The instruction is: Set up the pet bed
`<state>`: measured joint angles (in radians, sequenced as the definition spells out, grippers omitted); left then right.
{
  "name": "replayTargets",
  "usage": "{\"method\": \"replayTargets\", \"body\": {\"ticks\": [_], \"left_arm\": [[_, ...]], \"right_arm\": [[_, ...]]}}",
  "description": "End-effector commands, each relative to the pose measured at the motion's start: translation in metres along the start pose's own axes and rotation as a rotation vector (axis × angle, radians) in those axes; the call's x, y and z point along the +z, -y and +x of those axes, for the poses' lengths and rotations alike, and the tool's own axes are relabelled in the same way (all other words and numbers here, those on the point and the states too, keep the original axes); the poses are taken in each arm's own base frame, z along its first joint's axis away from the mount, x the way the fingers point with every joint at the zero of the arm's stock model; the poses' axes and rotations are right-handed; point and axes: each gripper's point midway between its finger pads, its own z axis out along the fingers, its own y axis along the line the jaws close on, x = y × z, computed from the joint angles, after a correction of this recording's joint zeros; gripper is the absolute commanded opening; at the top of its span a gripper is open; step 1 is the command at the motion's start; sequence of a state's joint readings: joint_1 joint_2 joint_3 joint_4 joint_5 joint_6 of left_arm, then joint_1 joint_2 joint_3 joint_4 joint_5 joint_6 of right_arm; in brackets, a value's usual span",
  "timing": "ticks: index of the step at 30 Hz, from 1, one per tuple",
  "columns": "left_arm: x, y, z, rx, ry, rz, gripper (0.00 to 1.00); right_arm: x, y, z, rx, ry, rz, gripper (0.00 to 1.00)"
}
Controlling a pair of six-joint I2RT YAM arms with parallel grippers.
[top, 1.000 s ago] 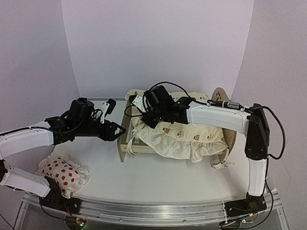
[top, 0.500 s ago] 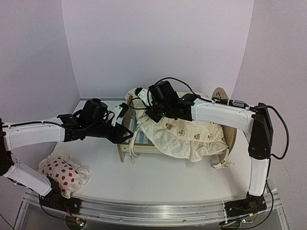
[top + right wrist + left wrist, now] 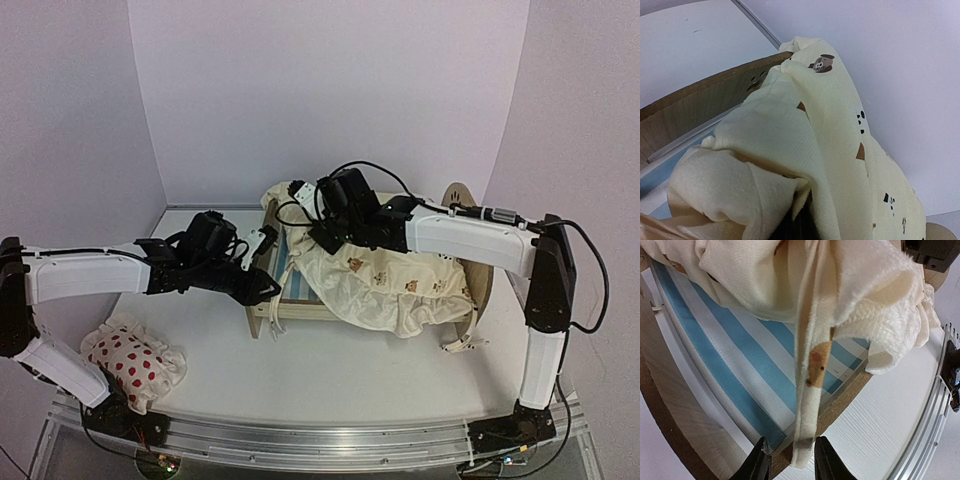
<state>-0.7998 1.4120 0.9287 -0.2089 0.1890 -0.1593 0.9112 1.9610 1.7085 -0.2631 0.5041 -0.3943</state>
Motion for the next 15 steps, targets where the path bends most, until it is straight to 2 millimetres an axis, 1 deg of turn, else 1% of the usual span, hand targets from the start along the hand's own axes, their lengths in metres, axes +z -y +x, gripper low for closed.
{"method": "replayTargets", "body": {"ticks": [1, 3, 4, 8, 12, 13, 15], "left_arm": [[-0.0014, 0.0144, -0.0214, 0.020, 0.051, 0.063, 0.30], [-0.0006, 0.0166, -0.0222, 0.020, 0.051, 0.077, 0.30], [0.0001, 0.0163, -0.0221, 0.018, 0.049, 0.076, 0.28], [0.0003, 0.0142, -0.0238, 0.014, 0.053, 0.063, 0.18], [-0.0016, 0.0141, -0.0259, 0.013, 0.055, 0.058, 0.03], [-0.0018, 0.0142, -0.0259, 0.013, 0.054, 0.057, 0.01], [-0.0032, 0.0135, -0.0268, 0.010, 0.054, 0.051, 0.00]], "right_arm": [[-0.0164, 0.0333, -0.0094, 0.052, 0.027, 0.077, 0.00], [-0.0162, 0.0328, -0.0087, 0.051, 0.025, 0.076, 0.00], [-0.0163, 0.0328, -0.0085, 0.051, 0.025, 0.075, 0.00], [-0.0176, 0.0330, -0.0084, 0.053, 0.027, 0.074, 0.00], [-0.0190, 0.0337, -0.0083, 0.052, 0.028, 0.075, 0.00], [-0.0193, 0.0340, -0.0082, 0.052, 0.028, 0.075, 0.00], [-0.0199, 0.0344, -0.0077, 0.051, 0.027, 0.076, 0.00]]}}
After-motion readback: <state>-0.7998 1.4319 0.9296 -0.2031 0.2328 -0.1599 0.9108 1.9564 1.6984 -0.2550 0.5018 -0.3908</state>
